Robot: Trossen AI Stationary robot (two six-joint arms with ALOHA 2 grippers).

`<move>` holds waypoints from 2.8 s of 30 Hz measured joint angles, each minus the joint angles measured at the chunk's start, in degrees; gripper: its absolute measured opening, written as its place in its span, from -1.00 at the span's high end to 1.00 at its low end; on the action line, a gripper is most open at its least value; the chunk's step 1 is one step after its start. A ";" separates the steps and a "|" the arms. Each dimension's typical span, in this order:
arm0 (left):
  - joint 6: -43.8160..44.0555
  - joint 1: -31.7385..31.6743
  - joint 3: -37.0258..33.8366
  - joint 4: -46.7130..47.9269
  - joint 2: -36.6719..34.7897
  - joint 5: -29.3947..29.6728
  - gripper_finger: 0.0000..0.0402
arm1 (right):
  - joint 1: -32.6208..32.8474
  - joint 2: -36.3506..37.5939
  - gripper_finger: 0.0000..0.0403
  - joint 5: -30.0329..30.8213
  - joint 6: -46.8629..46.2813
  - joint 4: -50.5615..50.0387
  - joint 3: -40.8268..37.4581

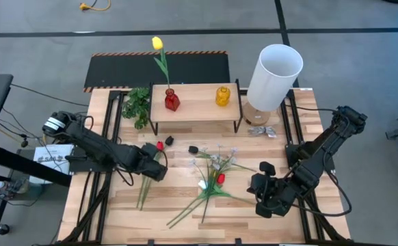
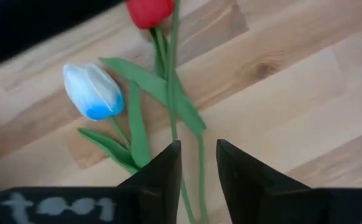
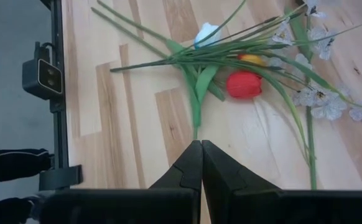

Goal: Pick and place flowers into a vace then onto a shelf
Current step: Put the left black flower into the red vase on the shelf

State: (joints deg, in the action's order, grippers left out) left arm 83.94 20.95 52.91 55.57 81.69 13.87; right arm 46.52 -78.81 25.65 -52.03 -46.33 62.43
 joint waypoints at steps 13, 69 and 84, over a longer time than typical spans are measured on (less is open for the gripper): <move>-0.12 -2.89 -6.78 -8.00 0.00 -2.93 0.05 | 0.39 0.02 1.00 1.07 -0.47 0.11 0.00; -7.14 -5.84 -14.98 -20.04 -0.04 -6.56 0.73 | 0.35 0.02 1.00 4.84 -1.53 0.25 0.00; -11.68 -5.55 -10.76 -14.96 -0.27 -7.28 0.99 | 0.35 0.02 1.00 4.92 -1.53 0.24 0.00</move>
State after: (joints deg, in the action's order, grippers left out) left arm 72.26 15.40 42.15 40.61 81.42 6.59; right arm 46.87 -78.78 30.57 -53.56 -46.09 62.43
